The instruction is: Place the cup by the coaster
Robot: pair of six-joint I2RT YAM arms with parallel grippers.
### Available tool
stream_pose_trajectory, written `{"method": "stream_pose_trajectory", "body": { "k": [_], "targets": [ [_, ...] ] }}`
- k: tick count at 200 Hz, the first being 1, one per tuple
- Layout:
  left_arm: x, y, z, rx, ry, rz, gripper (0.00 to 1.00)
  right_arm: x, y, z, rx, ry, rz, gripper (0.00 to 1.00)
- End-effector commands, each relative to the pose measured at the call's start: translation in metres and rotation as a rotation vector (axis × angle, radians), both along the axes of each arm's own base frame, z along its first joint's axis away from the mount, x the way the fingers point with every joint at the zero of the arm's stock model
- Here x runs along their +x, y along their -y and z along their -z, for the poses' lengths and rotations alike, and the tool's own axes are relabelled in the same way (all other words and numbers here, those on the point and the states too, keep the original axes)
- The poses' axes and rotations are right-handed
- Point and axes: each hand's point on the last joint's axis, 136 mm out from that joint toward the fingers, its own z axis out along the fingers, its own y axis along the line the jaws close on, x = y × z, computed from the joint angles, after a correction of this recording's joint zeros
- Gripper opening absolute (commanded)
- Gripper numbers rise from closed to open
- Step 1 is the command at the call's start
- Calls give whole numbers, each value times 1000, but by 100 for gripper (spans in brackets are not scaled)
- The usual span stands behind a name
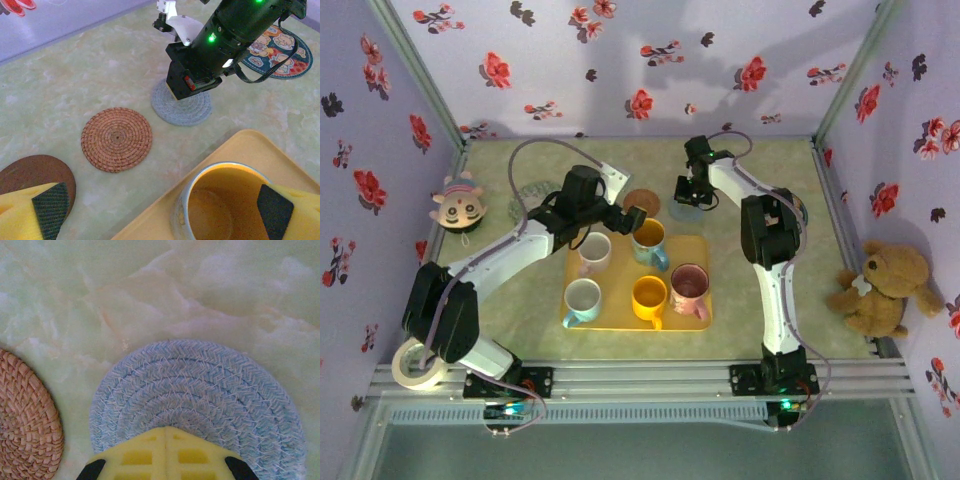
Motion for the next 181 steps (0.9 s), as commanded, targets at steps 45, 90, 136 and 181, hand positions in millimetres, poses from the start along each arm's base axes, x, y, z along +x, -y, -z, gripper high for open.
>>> {"method": "stream_pose_trajectory", "body": {
  "k": [45, 90, 136, 181],
  "targets": [
    [-3, -1, -11, -27, 42, -3, 100, -12, -5, 5, -11, -49, -25, 4],
    [-5, -3, -9, -27, 41, -4, 100, -10, -5, 3, -10, -47, -31, 5],
    [-6, -3, -11, -15, 48, 3, 100, -11, -8, 10, 1, -60, -27, 4],
    [-6, -3, -10, -15, 47, 4, 100, -10, -9, 11, 4, -63, -26, 4]
  ]
}}
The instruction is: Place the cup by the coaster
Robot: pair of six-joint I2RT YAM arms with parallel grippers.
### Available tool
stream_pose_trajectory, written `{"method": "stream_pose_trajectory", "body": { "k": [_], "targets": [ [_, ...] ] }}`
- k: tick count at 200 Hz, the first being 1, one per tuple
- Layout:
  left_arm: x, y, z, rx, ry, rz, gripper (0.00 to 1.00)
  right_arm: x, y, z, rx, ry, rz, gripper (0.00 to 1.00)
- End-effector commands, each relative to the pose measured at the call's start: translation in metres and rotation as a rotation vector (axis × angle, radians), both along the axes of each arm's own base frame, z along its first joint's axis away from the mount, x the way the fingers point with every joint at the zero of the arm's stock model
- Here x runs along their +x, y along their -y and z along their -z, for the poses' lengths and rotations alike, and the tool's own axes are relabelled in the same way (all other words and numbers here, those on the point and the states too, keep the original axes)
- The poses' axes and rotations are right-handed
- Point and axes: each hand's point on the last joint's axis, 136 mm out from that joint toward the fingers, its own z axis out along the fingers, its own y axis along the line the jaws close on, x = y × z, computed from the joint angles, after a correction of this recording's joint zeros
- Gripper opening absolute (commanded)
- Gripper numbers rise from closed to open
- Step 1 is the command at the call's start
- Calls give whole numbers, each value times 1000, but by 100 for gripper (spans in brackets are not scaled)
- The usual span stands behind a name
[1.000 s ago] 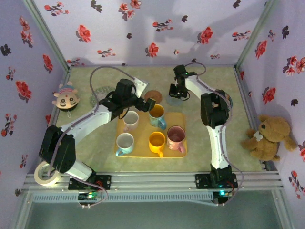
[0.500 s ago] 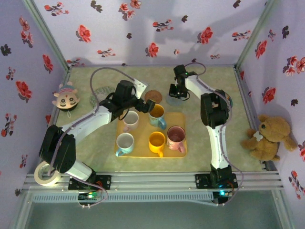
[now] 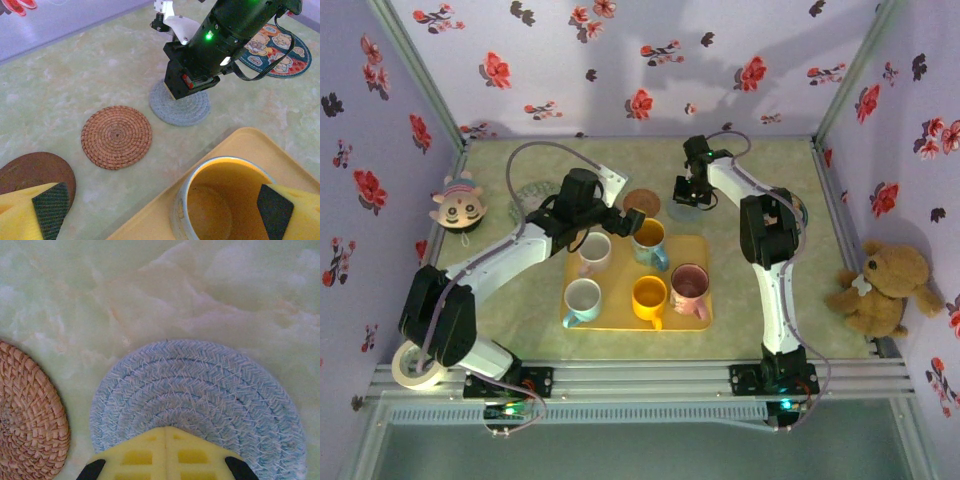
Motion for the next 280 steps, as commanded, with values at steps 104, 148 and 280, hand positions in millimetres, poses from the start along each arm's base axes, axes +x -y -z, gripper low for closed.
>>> {"method": "stream_pose_trajectory", "body": {
  "k": [104, 148, 280],
  "targets": [
    [2, 2, -20, -20, 63, 3, 100, 3, -6, -32, 43, 11, -34, 17],
    [3, 5, -42, -45, 107, 11, 100, 4, 0, -62, 67, 52, -30, 25],
    [-24, 34, -82, -67, 203, 191, 100, -37, 77, -135, -82, 120, 8, 65]
  ]
}}
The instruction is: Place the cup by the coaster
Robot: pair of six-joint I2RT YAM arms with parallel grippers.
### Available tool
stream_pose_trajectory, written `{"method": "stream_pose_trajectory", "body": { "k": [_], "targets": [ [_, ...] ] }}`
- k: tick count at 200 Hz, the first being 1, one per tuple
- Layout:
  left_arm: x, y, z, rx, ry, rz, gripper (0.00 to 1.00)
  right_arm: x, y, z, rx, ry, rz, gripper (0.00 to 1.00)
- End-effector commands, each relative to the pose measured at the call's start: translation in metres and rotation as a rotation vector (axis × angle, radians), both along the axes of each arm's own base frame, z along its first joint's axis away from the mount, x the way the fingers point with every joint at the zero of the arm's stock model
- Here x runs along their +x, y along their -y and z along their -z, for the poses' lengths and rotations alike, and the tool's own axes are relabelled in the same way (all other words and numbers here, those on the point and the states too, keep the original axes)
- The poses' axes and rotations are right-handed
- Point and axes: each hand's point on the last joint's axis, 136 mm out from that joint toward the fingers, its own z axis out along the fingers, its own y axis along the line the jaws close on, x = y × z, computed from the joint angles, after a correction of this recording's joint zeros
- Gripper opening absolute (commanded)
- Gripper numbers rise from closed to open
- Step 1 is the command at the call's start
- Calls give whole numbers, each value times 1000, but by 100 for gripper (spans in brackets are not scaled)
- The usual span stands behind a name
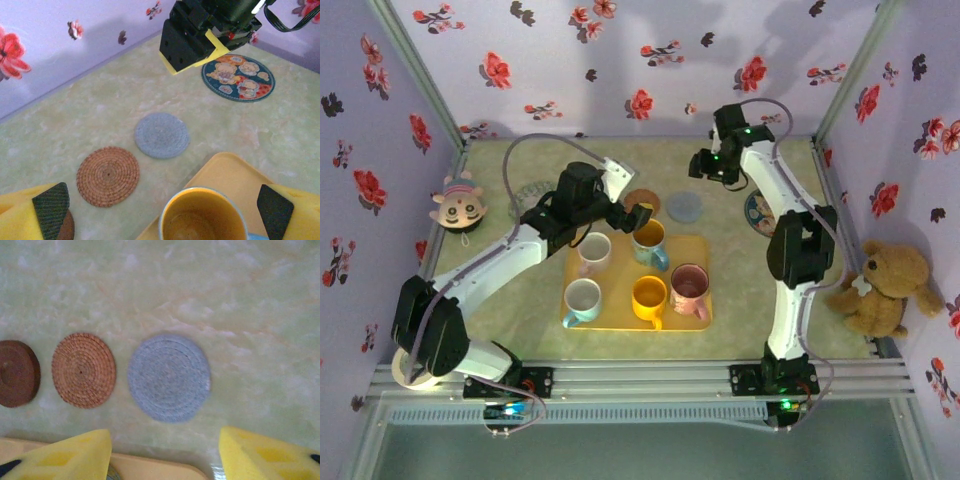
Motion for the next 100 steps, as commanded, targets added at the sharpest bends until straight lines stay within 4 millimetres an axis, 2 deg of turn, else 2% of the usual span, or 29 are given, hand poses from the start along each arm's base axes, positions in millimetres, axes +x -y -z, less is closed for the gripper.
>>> {"method": "stream_pose_trajectory", "body": {
  "k": [1, 72, 100],
  "targets": [
    [-9, 13, -27, -25, 66, 85, 100, -19, 24, 4, -78, -43, 13, 65],
    [-18, 46, -11, -34, 48, 194, 100, -49, 70, 6, -196, -66, 68, 98],
    [-19, 62, -3, -43, 31, 222, 100, -56, 88, 17, -235, -99, 97, 99]
  ]
}}
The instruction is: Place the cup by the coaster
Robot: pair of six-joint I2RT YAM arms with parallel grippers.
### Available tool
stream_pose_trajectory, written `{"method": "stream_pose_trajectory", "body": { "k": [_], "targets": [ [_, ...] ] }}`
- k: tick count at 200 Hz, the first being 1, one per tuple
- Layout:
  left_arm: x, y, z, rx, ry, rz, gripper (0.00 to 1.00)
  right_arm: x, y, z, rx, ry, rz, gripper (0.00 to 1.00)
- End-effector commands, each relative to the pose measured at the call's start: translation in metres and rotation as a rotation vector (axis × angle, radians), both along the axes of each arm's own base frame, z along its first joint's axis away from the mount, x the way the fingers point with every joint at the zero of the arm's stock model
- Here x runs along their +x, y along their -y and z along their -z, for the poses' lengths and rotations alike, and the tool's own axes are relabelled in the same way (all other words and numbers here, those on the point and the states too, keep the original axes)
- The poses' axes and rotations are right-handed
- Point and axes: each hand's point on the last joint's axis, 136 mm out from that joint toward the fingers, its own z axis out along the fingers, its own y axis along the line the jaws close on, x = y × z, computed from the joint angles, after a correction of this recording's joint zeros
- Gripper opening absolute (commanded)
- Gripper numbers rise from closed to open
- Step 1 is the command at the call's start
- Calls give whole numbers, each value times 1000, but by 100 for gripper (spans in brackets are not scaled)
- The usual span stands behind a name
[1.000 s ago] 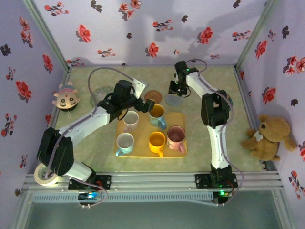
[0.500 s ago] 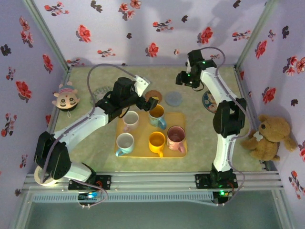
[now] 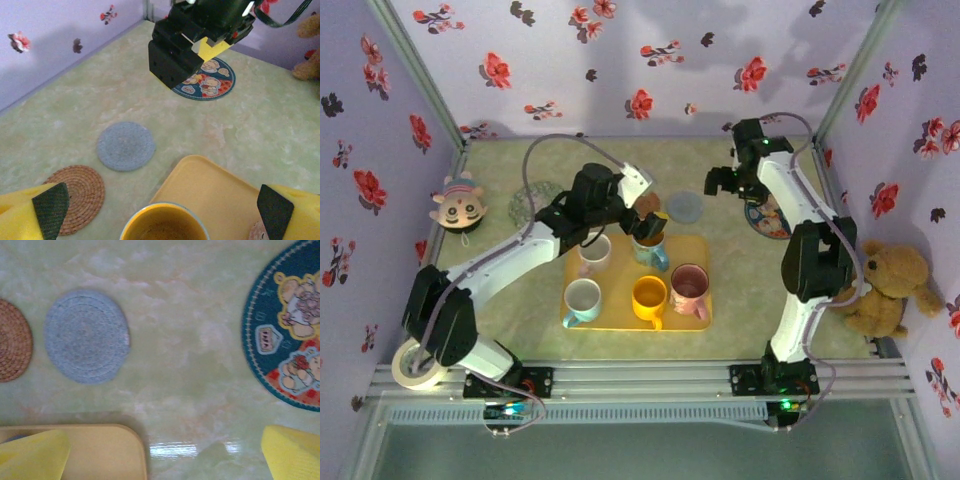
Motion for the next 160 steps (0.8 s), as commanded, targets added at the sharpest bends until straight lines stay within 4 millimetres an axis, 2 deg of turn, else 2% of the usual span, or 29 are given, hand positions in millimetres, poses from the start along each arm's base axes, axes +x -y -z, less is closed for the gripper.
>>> {"method": "stream_pose_trajectory", "body": {
  "k": [1, 52, 85, 160],
  "targets": [
    [-1, 21, -14, -44, 38, 60, 100, -11, 24, 1, -71, -16, 33, 99],
    [-1, 35, 2, -44, 3, 81, 100, -15, 56, 30, -95, -70, 126, 99],
    [-5, 39, 12, -34, -24, 97, 100, -11, 69, 53, -67, -131, 181, 87],
    [-8, 47, 28, -18, -67, 114, 100, 12, 86, 88, -84, -168, 239, 70]
  ]
}}
